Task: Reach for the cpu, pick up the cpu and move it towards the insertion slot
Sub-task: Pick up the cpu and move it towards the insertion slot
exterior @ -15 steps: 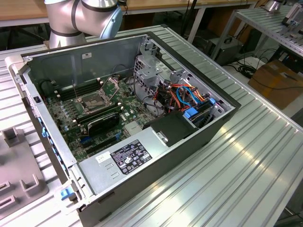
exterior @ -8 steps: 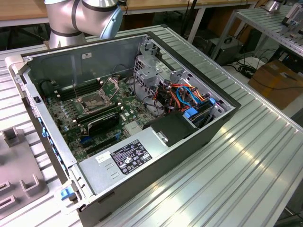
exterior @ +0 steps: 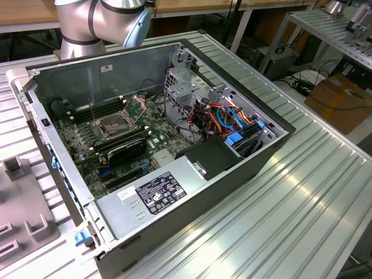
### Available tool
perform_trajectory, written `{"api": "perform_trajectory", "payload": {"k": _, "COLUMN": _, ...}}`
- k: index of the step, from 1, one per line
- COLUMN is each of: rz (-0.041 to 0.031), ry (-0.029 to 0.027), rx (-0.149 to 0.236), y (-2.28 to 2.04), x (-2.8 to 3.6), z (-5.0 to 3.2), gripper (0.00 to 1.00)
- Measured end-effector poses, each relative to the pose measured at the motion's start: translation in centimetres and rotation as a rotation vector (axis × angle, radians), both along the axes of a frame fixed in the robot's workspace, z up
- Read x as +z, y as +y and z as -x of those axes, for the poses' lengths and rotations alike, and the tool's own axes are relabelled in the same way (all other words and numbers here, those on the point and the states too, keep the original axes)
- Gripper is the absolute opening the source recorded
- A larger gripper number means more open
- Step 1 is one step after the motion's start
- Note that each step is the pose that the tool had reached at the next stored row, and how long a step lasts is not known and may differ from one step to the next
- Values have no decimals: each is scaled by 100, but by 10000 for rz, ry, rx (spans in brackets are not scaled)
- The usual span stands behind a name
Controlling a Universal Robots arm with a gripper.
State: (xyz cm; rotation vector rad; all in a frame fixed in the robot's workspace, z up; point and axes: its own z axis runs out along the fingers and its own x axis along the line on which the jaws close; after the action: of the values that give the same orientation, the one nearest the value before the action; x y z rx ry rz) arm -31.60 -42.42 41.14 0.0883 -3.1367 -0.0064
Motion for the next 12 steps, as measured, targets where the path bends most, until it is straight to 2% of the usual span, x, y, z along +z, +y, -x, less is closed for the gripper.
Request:
{"api": "perform_trajectory", "payload": {"k": 8, "rz": 0, "ry": 0, "rx": -1, "y": 0, "x": 0, "z": -115, "gripper": 55}}
{"api": "perform_trajectory", "payload": {"k": 12, "rz": 0, "ry": 0, "rx": -1, "y": 0, "x": 0, "z": -138, "gripper": 55}}
